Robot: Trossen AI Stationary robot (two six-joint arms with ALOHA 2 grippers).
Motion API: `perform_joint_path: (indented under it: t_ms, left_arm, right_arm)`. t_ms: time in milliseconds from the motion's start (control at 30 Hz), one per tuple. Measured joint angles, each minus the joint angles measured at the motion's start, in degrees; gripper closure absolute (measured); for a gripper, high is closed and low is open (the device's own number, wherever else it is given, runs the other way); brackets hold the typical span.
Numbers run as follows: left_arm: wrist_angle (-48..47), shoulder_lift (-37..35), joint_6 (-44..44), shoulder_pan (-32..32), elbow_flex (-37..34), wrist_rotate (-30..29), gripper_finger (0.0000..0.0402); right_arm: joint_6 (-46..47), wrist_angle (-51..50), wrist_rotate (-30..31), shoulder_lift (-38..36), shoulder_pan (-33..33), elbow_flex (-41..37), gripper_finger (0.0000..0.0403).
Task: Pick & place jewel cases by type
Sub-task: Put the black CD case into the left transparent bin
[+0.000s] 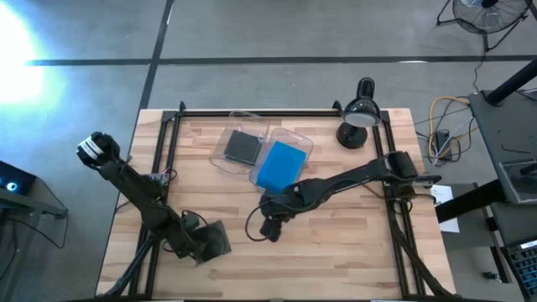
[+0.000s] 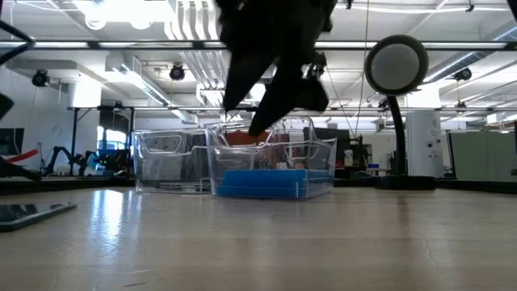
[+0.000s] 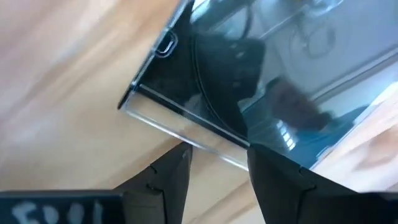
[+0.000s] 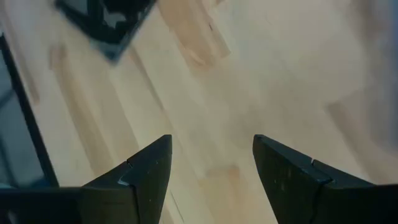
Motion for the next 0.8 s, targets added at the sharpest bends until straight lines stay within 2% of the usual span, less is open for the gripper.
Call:
perform_joint_path:
  t_ms: [167,367,467,567,800]
  left_arm:
    - [3.4,0.2,2.2,3.2,-0.1,-7.3,0.0255]
    - [9.6,0.6,2.9,4.4,-0.4,-15.8,0.0255]
    - [12.6,0.6,2.9,4.5,-0.4,-18.3,0.0255]
    - [13.8,0.6,4.0,4.5,0.8,-20.3,0.0255]
    - [14.1,0.7,7.4,4.6,2.8,-22.9,0.0255]
  right_arm:
    - [6.1,8.9,-4.2,4.1,-0.3,-0.1,0.0183]
    - [10.9,13.0,-5.7,6.2,-0.2,-0.1,0.0183]
    - [12.2,12.4,-6.0,6.5,-0.2,-0.4,0.0183]
    - [11.5,10.9,-3.8,6.7,-0.2,-0.8,0.0183]
    - [8.2,2.1,1.3,-2.0,-0.4,0.7,0.0183]
